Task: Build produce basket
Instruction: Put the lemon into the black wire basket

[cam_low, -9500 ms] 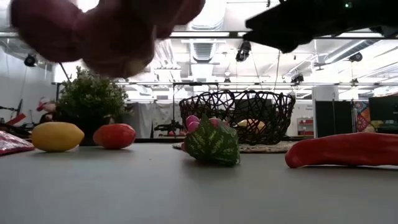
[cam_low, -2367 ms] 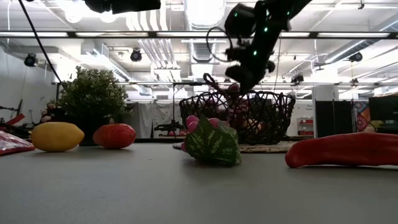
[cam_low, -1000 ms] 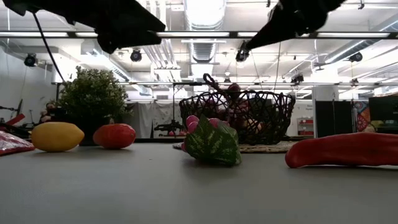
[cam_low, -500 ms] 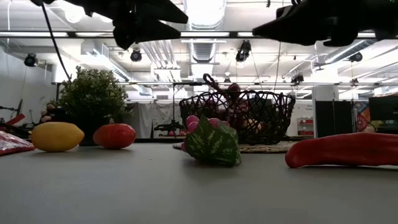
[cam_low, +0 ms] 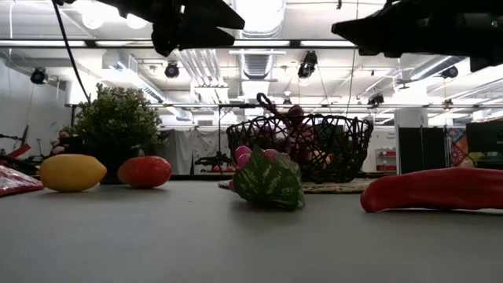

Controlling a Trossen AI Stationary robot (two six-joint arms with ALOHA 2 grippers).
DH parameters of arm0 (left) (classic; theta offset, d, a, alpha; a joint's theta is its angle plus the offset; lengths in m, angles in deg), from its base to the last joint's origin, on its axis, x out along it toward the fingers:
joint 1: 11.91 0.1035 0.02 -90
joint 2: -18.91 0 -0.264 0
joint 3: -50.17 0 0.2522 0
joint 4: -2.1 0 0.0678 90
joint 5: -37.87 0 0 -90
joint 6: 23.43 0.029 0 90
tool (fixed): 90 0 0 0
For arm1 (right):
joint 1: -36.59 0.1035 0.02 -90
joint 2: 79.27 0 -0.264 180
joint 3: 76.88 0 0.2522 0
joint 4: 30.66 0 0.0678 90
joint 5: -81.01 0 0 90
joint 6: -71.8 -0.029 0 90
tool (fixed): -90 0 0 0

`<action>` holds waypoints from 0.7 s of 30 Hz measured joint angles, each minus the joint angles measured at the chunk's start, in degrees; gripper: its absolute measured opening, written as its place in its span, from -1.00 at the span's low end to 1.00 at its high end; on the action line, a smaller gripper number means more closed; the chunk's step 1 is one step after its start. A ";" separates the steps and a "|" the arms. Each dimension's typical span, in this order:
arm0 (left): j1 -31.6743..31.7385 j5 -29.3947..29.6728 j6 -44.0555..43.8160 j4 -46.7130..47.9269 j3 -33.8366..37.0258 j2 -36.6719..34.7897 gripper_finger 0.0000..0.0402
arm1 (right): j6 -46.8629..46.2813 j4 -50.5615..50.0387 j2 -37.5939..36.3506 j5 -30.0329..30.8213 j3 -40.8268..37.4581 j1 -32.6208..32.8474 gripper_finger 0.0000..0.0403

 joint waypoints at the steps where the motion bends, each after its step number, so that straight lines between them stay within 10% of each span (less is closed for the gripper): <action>1: 0.00 0.01 -0.47 -0.03 0.00 0.00 0.03 | -0.54 -0.14 -0.65 -0.07 -0.57 -0.08 -0.96; 14: 0.22 1.61 -7.39 1.61 -0.03 -0.39 0.03 | 0.92 1.48 -2.73 -2.68 -0.83 -0.02 -0.96; 21: 0.38 -5.59 -37.67 45.70 -7.40 -2.69 0.03 | 2.56 1.29 -2.62 -2.68 -0.72 -0.02 -0.96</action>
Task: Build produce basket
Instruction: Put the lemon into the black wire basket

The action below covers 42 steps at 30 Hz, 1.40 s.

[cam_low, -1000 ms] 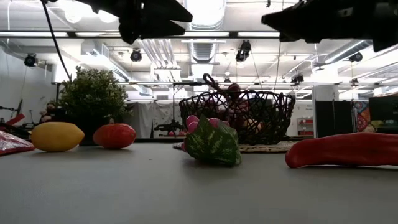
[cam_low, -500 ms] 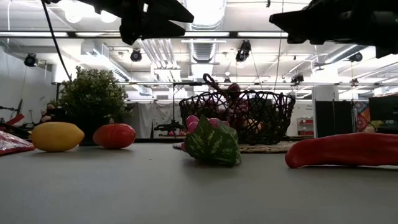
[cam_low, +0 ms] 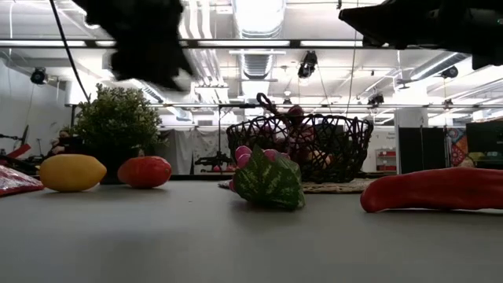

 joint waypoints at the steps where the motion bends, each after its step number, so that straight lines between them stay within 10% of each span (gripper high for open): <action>1: 0.36 -2.57 -4.37 8.74 -2.15 0.18 0.03 | 0.20 0.00 0.00 0.00 0.00 0.00 -0.96; 5: 1.45 -8.90 -13.91 37.03 -8.35 2.74 0.03 | 0.98 0.16 0.00 0.02 0.00 0.00 -0.96; 10: 2.59 -14.87 -11.71 48.18 -7.61 4.55 0.03 | 1.64 0.46 0.00 0.02 0.00 0.00 -0.96; 25: 6.39 -19.70 -8.76 48.17 -5.34 5.03 0.53 | 0.09 0.20 -0.01 0.02 0.00 0.00 -0.96; 42: 7.88 -19.70 -7.00 34.84 6.21 5.35 0.49 | -0.74 -0.58 -0.02 0.04 0.00 0.00 -0.96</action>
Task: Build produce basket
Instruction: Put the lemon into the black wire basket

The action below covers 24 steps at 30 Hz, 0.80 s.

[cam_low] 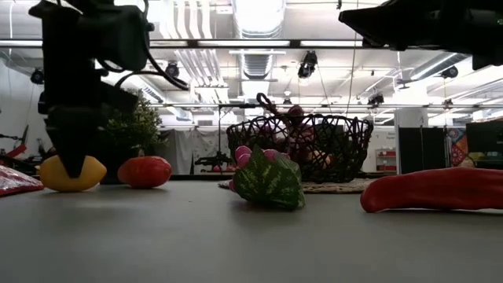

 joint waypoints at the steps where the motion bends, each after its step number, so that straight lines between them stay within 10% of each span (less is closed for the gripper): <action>1: 0.00 -0.01 0.01 -0.82 0.35 0.00 0.49 | 0.01 -0.04 0.00 -0.01 0.00 0.00 -0.96; 19: -1.42 0.15 0.31 -2.95 -3.24 -0.04 -0.05 | -0.69 -1.80 0.00 0.05 0.00 0.00 -0.96; 24: -7.33 10.12 2.32 -12.32 -9.49 -0.07 0.00 | -0.63 -3.13 0.00 0.09 0.00 0.00 -0.96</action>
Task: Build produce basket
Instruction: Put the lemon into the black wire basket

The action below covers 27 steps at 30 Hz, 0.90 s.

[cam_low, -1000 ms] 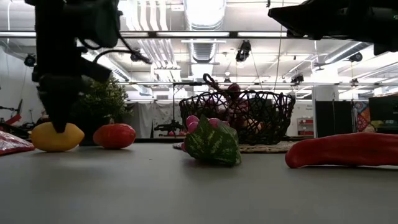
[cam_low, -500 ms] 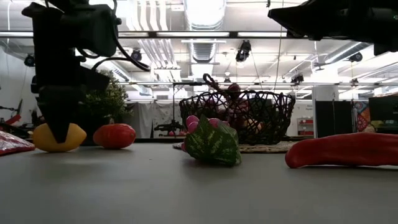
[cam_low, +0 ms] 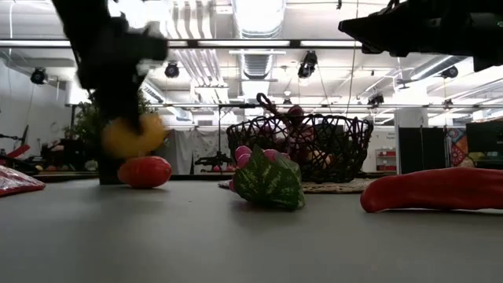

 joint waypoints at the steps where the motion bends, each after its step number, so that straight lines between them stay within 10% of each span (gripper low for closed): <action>1: -1.75 3.31 1.59 -3.48 -0.88 0.00 0.00 | 0.13 -0.07 0.01 0.01 0.00 0.00 -0.96; 7: -10.26 20.32 20.95 -31.66 -0.13 -0.02 0.01 | 2.46 -0.91 0.02 0.11 -0.02 0.00 -0.96; 14: -10.43 22.75 39.38 -58.73 3.71 0.03 0.01 | 5.29 -0.43 0.00 0.22 -0.02 0.00 -0.96; 27: -9.31 22.69 42.73 -66.70 6.82 0.21 0.01 | -1.76 1.52 -0.02 -0.11 0.90 0.00 -0.82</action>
